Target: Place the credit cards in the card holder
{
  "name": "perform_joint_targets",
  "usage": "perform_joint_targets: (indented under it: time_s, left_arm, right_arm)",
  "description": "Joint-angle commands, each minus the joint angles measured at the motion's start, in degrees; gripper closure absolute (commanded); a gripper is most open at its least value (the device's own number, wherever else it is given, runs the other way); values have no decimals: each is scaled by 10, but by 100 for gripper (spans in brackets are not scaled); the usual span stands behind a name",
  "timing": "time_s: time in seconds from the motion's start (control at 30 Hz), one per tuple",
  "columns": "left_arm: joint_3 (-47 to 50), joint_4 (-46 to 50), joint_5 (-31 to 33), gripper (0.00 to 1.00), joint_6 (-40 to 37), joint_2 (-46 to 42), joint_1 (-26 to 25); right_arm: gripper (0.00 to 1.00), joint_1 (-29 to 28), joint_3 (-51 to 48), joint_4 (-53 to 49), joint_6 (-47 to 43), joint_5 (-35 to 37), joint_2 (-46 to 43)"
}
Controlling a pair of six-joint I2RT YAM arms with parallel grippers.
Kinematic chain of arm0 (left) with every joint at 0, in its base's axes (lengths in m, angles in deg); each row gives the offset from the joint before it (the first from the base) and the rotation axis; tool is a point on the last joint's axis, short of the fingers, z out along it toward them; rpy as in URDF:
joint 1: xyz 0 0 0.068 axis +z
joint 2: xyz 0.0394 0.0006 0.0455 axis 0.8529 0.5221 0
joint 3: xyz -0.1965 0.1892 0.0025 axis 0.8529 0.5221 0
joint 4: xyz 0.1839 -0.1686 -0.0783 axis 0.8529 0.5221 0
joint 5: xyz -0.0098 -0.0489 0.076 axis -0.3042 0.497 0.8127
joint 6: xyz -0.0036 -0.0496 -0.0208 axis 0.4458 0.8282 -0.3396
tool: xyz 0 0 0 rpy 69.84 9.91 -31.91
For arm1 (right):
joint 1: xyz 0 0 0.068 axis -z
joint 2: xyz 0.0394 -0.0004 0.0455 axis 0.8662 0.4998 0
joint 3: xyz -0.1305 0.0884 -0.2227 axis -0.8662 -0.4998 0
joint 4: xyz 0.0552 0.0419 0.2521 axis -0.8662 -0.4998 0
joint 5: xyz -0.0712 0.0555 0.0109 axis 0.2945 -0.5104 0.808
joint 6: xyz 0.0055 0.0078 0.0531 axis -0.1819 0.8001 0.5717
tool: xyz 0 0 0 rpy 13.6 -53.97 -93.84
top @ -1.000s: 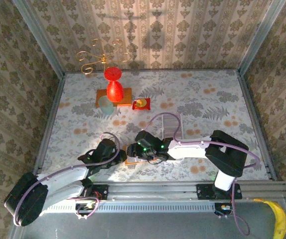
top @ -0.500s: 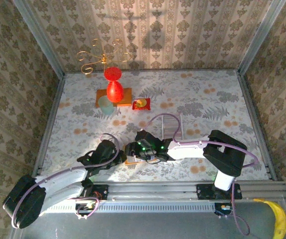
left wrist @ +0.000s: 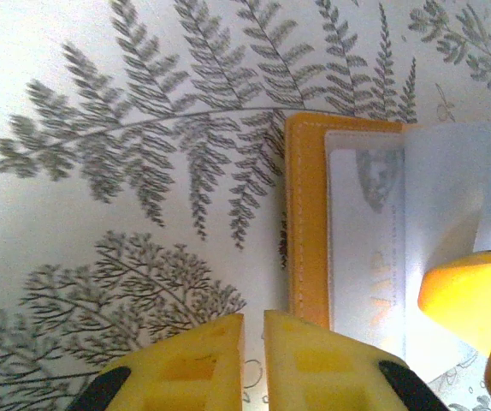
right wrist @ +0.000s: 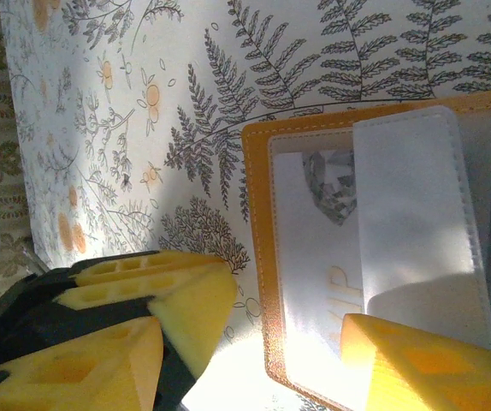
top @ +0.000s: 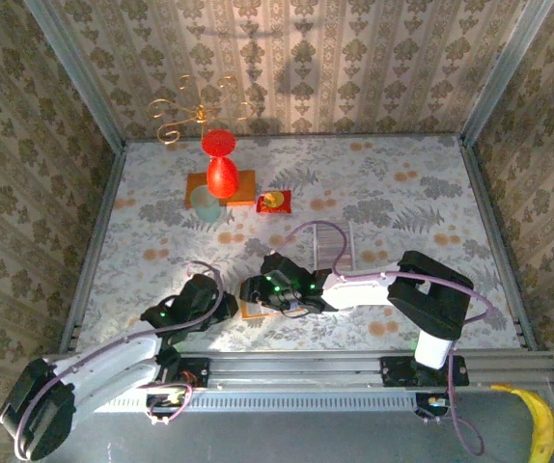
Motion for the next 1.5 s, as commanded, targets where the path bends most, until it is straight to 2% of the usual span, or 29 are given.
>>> perform_joint_targets:
  time_s: [0.0,0.3,0.77,0.93,1.1,1.27,1.37,1.47]
  left_arm:
    - [0,62,35,87,-1,-39,9]
    - [-1,125,60,86,10,-119,32]
    - [-11,205,109,71,25,-181,63]
    - [-14,226,107,71,20,-208,73]
    - [-16,201,71,71,7,-215,73]
    - [-26,144,14,71,-19,-195,72]
    - [-40,104,-19,71,-34,-162,65]
    - [-55,58,-39,71,-45,-110,45]
  right_arm:
    - [42,0,17,11,6,-9,12]
    - [43,-1,41,32,6,-18,28]
    - [42,-15,147,54,-9,-48,92]
    - [42,-16,162,24,-55,-39,64]
    - [41,-7,140,-94,-175,30,-41]
    - [40,25,88,-189,-344,80,-179]
    - [39,42,45,-215,-508,108,-275]
    - [38,43,-14,-227,-727,100,-368]
